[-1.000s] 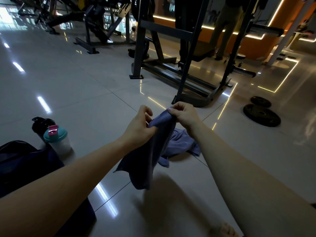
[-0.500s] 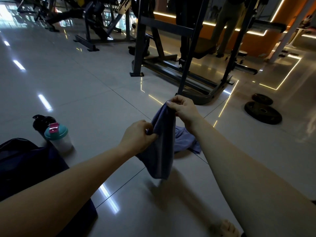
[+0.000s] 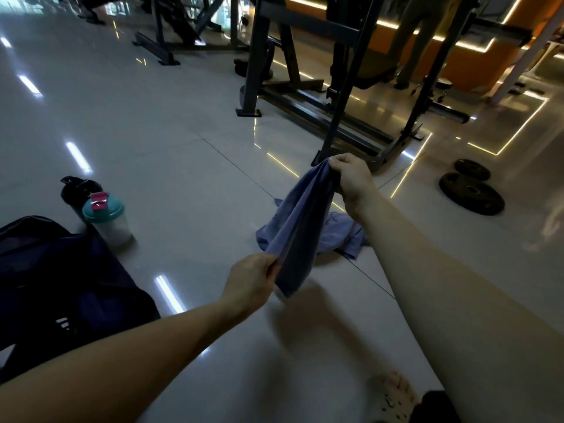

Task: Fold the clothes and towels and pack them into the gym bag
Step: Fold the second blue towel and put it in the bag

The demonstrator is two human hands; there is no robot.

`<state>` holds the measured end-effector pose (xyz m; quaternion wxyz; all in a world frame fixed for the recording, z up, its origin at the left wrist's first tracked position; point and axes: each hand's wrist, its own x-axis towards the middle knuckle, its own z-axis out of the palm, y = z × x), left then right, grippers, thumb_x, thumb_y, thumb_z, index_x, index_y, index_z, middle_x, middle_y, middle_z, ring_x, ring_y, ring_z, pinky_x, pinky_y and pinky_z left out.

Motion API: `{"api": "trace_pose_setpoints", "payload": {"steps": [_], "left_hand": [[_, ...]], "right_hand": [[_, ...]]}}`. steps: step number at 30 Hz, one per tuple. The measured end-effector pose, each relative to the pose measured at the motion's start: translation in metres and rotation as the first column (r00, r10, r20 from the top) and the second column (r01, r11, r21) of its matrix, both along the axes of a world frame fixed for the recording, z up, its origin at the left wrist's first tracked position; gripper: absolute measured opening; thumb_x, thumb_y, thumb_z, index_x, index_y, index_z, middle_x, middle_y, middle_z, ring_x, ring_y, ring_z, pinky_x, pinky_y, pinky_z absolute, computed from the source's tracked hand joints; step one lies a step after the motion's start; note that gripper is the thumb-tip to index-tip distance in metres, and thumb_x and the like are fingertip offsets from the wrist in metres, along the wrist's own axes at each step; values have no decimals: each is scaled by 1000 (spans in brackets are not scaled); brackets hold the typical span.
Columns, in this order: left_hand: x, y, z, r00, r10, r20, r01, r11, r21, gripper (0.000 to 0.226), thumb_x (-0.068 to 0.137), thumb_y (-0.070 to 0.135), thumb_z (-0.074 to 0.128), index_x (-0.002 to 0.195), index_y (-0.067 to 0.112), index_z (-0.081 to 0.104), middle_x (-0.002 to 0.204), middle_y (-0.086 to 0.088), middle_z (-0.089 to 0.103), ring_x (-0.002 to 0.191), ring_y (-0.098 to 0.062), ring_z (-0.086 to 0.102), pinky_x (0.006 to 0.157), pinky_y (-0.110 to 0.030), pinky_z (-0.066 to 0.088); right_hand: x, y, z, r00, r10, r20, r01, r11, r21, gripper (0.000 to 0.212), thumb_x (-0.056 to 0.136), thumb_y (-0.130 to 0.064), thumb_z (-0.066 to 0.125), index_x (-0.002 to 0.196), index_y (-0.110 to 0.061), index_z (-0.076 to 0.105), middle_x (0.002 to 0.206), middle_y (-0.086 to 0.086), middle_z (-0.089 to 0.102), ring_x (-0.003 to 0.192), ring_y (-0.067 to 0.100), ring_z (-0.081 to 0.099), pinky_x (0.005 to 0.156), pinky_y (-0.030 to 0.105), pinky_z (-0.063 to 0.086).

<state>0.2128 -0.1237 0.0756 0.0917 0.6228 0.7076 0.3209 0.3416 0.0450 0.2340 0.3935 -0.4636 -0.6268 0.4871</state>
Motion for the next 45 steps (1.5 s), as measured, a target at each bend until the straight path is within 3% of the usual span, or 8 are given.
{"api": "trace_pose_setpoints", "payload": {"steps": [8,13,17,23,30,35,39,45], "left_hand": [[-1,5,-17,979,-199,-38,195,977,-85,29,103,32,45,89,18,67,93,-3,64,76,-25,58,65,-38,47],[6,11,-7,992,-84,-89,100,976,194,13,88,30,71,83,19,76,107,-3,59,89,-21,53,71,-32,43],[8,13,6,977,-34,208,21,998,64,6,89,26,70,86,24,75,104,3,71,92,-16,63,78,-36,53],[29,10,13,736,-122,666,430,844,-321,20,93,23,63,77,19,53,75,0,55,68,-13,51,65,-31,43],[9,21,8,993,-115,34,113,992,57,19,95,23,58,101,26,76,98,6,70,83,-20,64,68,-34,50],[-5,30,16,952,-194,-236,247,943,222,39,90,12,52,124,16,69,95,-5,71,78,-32,65,61,-37,51],[-14,38,25,828,-178,-531,322,928,191,30,83,8,54,110,13,66,76,-7,62,62,-35,58,57,-33,30],[-28,40,36,676,-130,-725,215,976,25,15,82,8,53,95,14,57,75,-10,64,60,-32,61,57,-35,33]], "right_hand": [[9,-11,-12,979,-6,-206,-40,975,-221,24,103,-10,45,82,-11,57,78,5,54,72,14,53,66,26,45],[15,-13,-11,975,-48,-217,-9,968,-252,29,103,-10,46,75,-12,54,71,4,54,66,13,54,65,26,46],[19,-8,-11,956,-136,-260,70,966,-248,29,102,-9,48,74,-12,55,71,4,54,67,15,54,65,28,46],[19,-5,-18,960,-151,-234,84,958,-275,29,102,-10,47,75,-9,58,71,7,61,70,19,59,72,34,50],[18,-3,-24,983,-60,-172,6,955,-297,22,94,-8,52,74,-6,61,75,10,62,74,22,61,72,35,52],[17,-4,-26,991,25,-129,-64,951,-302,20,95,-15,53,79,-9,62,74,8,63,76,21,61,77,39,49],[14,-5,-24,990,49,-132,-87,949,-303,22,97,-14,52,78,-8,63,73,7,65,73,19,63,73,35,51],[12,-6,-25,992,54,-112,-84,954,-287,23,96,-12,52,75,-9,60,69,6,62,68,18,60,68,33,49]]}}
